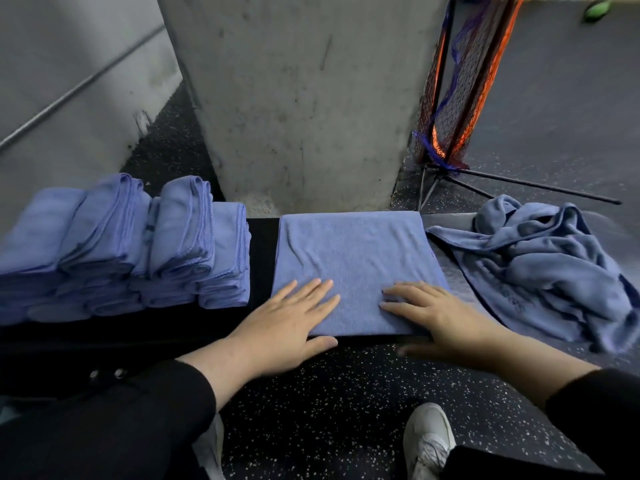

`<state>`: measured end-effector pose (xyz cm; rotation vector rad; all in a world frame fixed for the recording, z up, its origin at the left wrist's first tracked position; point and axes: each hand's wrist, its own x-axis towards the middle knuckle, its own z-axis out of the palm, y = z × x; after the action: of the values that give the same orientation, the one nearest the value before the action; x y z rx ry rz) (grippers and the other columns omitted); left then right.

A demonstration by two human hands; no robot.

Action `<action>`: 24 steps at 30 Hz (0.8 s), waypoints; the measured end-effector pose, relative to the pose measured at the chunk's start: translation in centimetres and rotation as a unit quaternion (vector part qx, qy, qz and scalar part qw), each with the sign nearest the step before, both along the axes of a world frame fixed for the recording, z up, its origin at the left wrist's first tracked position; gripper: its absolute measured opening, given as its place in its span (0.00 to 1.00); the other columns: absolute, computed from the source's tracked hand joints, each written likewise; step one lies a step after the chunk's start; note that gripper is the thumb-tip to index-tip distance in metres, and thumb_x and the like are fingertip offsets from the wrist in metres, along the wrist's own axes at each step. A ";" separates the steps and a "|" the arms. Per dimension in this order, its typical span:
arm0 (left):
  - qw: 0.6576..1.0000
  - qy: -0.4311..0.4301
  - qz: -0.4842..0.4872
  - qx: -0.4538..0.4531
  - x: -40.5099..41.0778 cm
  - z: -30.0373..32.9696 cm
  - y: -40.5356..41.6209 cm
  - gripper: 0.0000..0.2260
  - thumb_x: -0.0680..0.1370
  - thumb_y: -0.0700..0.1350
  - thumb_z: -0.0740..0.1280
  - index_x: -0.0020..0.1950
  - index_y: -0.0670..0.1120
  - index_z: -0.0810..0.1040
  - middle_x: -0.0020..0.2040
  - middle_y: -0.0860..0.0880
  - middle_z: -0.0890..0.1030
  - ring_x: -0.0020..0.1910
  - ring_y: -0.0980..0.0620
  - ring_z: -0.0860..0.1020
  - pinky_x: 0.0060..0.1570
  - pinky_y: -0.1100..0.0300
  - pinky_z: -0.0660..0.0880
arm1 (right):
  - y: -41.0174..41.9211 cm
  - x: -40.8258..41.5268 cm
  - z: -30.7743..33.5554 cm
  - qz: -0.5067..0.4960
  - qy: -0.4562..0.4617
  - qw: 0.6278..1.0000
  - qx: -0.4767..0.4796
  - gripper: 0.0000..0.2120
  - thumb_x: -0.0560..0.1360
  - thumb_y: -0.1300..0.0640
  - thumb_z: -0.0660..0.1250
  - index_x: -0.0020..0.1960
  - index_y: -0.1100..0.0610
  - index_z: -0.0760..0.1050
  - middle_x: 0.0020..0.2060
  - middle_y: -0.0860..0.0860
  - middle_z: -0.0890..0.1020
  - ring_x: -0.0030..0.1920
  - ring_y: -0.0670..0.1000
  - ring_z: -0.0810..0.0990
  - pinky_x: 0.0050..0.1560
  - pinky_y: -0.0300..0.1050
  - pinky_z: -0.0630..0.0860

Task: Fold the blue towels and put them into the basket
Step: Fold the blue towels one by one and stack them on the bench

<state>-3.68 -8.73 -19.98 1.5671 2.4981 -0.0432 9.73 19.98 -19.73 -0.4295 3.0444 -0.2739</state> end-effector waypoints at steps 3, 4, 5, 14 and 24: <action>1.000 -0.005 0.008 -0.003 0.3 0.3 -1.1 0.37 0.76 0.70 0.39 0.83 0.55 0.43 0.82 0.53 0.39 0.80 0.57 0.36 0.78 0.57 0.35 | 0.7 0.9 0.9 -0.034 -0.002 0.999 -0.032 0.24 0.75 0.43 0.69 0.68 0.52 0.76 0.70 0.49 0.75 0.67 0.51 0.76 0.67 0.43 0.69; 1.000 -0.014 0.016 0.000 0.5 0.4 -1.2 0.37 0.76 0.69 0.39 0.83 0.55 0.44 0.82 0.53 0.40 0.80 0.57 0.37 0.78 0.57 0.35 | 0.9 1.0 1.3 -0.055 -0.002 0.997 -0.046 0.20 0.74 0.48 0.71 0.65 0.53 0.79 0.67 0.49 0.77 0.64 0.50 0.78 0.64 0.40 0.71; 0.999 -0.021 0.026 0.006 0.6 0.5 -1.3 0.37 0.76 0.69 0.40 0.83 0.55 0.46 0.82 0.53 0.41 0.80 0.57 0.39 0.78 0.58 0.36 | 1.0 1.1 1.6 -0.066 0.007 0.996 -0.052 0.16 0.74 0.53 0.73 0.61 0.53 0.80 0.63 0.47 0.78 0.60 0.50 0.80 0.60 0.39 0.73; 0.989 -0.021 0.104 0.100 0.7 2.1 0.7 0.19 0.81 0.45 0.63 0.73 0.48 0.72 0.75 0.52 0.70 0.74 0.51 0.67 0.72 0.55 0.64 | 0.5 -0.2 3.1 -0.218 0.041 0.972 -0.073 0.07 0.80 0.52 0.66 0.46 0.55 0.73 0.41 0.50 0.80 0.42 0.53 0.77 0.43 0.50 0.71; 0.977 -0.051 0.174 0.116 -0.9 4.2 -1.6 0.04 0.81 0.41 0.61 0.49 0.48 0.74 0.39 0.50 0.76 0.39 0.47 0.76 0.39 0.50 0.72 | 2.4 0.7 4.7 -0.214 0.016 0.972 -0.097 0.06 0.73 0.58 0.66 0.49 0.54 0.80 0.45 0.47 0.84 0.46 0.49 0.81 0.51 0.49 0.76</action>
<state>-4.56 -10.37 -15.74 1.1429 2.7307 0.3817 10.43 22.41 -15.03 0.2285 3.1215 -0.5902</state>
